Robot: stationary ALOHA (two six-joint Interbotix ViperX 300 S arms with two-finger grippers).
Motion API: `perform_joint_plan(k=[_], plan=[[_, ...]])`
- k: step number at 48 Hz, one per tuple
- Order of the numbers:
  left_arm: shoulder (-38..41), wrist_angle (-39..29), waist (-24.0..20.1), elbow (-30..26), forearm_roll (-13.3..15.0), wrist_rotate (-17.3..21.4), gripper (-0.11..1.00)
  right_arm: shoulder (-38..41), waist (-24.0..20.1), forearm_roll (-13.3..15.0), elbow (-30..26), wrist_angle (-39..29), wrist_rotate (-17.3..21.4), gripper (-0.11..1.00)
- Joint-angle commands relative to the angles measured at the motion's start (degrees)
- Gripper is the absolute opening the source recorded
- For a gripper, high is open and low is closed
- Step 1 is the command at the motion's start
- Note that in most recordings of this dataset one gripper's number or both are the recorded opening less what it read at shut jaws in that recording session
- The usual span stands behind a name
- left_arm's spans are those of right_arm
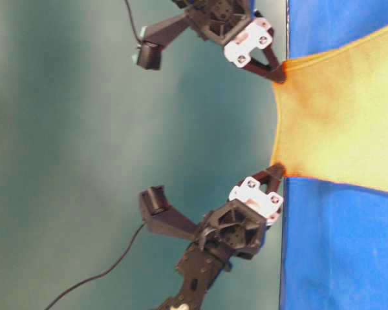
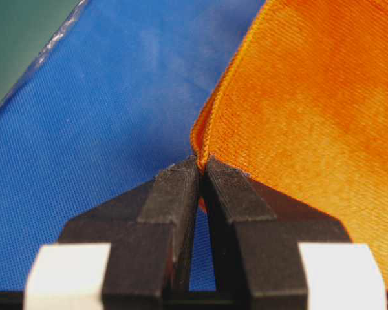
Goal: Fold the orange towel.
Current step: 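Fold the top half down onto the bottom half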
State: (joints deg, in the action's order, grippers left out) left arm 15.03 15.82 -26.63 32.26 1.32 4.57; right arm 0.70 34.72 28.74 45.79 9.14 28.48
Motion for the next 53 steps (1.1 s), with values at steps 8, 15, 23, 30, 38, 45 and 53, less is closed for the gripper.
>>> perform_joint_plan(k=[8, 15, 23, 30, 38, 45, 53], plan=[[-7.12, -1.05, 3.78, 2.72, -0.09, 0.09, 0.02, -6.50, -3.78, 0.00, 1.85, 0.09, 0.70, 0.03], [-9.23, -1.58, 7.38, 4.57, -0.09, 0.09, 0.02, -9.76, -7.12, -0.53, 4.39, 0.00, 1.23, 0.03], [-10.46, -3.08, 12.04, 5.89, -0.09, 0.00, 0.02, -12.04, -12.66, -2.02, 7.21, -0.09, 1.32, 0.03], [-10.46, -6.77, 15.91, 6.50, -0.09, -0.09, 0.02, -12.57, -17.23, -3.96, 8.35, -0.62, 1.41, 0.03], [-10.11, -11.16, 20.04, 6.50, -0.09, -0.09, 0.02, -12.22, -21.88, -5.54, 9.14, -1.32, 1.85, 0.03], [-9.58, -11.60, 23.03, 6.50, -0.09, -0.26, 0.02, -11.25, -25.14, -7.12, 10.46, -0.97, 2.72, 0.03], [-8.00, -11.60, 25.14, 6.59, 0.00, -1.05, 0.02, -8.70, -28.30, -9.67, 10.90, 0.44, 3.16, 0.03]])
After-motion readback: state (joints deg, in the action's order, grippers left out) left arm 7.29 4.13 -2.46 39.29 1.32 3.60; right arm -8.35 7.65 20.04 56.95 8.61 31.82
